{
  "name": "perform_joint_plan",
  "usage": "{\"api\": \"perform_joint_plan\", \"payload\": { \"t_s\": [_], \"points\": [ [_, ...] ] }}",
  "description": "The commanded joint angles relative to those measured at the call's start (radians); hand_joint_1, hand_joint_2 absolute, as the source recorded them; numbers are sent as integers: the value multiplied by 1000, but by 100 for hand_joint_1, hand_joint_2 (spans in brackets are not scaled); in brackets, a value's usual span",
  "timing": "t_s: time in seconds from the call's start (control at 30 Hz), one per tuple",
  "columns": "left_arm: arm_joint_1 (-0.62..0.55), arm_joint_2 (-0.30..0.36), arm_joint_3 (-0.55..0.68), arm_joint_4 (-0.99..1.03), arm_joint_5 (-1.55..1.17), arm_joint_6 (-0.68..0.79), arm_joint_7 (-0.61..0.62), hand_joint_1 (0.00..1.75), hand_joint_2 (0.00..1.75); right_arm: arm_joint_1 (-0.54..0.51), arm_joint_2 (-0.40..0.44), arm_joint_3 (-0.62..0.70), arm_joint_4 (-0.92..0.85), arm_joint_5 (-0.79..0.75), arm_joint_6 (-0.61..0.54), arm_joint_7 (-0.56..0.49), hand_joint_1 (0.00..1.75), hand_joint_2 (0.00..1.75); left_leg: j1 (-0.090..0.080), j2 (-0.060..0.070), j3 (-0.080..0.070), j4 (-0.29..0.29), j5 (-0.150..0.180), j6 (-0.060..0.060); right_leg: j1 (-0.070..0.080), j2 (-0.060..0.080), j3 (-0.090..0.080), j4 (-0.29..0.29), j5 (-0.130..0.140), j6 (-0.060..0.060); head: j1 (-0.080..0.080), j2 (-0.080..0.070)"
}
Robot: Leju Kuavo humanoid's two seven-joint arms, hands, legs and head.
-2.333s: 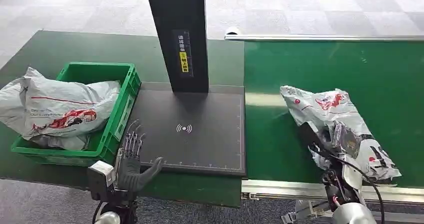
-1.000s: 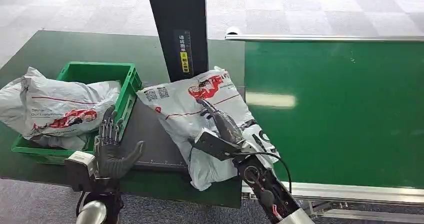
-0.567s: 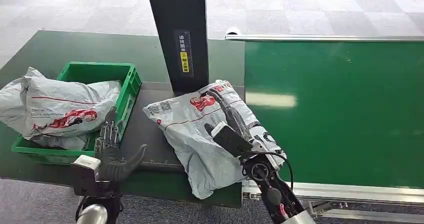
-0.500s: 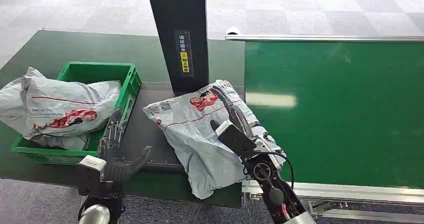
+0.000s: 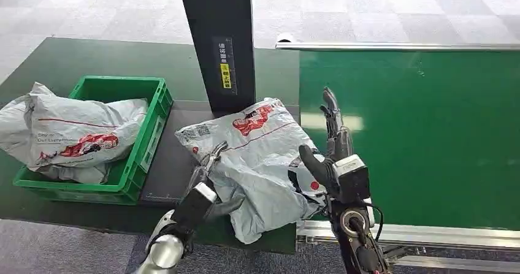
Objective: Moved the parcel from conveyor to table for the left to box.
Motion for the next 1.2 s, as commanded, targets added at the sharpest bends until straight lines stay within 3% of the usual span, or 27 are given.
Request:
{"api": "perform_joint_plan", "payload": {
  "t_s": [0.03,0.4,0.43,0.47,0.67,1.0,1.2],
  "points": [
    [-261,-59,-58,550,-65,82,-5,0,175,65,-7,-60,-37,-39,0,-19,0,175,0,-4,1,-1,1,0,0,-4,3,-1,0,0,0,0],
    [-334,-73,-112,708,-197,226,34,0,175,45,34,-68,-17,-28,9,-11,0,175,0,0,2,-1,0,0,0,0,3,-1,0,0,0,0],
    [-332,-72,-113,704,-204,237,34,145,175,44,35,-70,-17,-27,8,-10,0,175,0,0,2,-1,0,1,0,-1,3,-2,0,0,0,0],
    [-329,-70,-110,694,-210,253,28,175,175,42,37,-77,-18,-26,8,-9,0,175,0,0,2,-1,0,1,0,0,3,-1,0,0,0,0],
    [-302,-58,-44,570,-174,317,-32,175,175,39,45,-108,-24,-19,5,3,0,175,0,0,1,-1,0,1,0,0,2,-1,0,0,0,0],
    [-123,33,84,-97,23,256,-76,175,175,81,44,-156,-32,3,-14,-23,0,175,1,2,0,0,-1,0,1,2,1,-1,0,0,0,0],
    [-48,69,97,-524,132,215,-93,175,175,117,39,-197,-58,9,-42,-35,0,175,1,2,-2,1,-1,0,1,2,-2,0,0,0,0,0]
  ]
}}
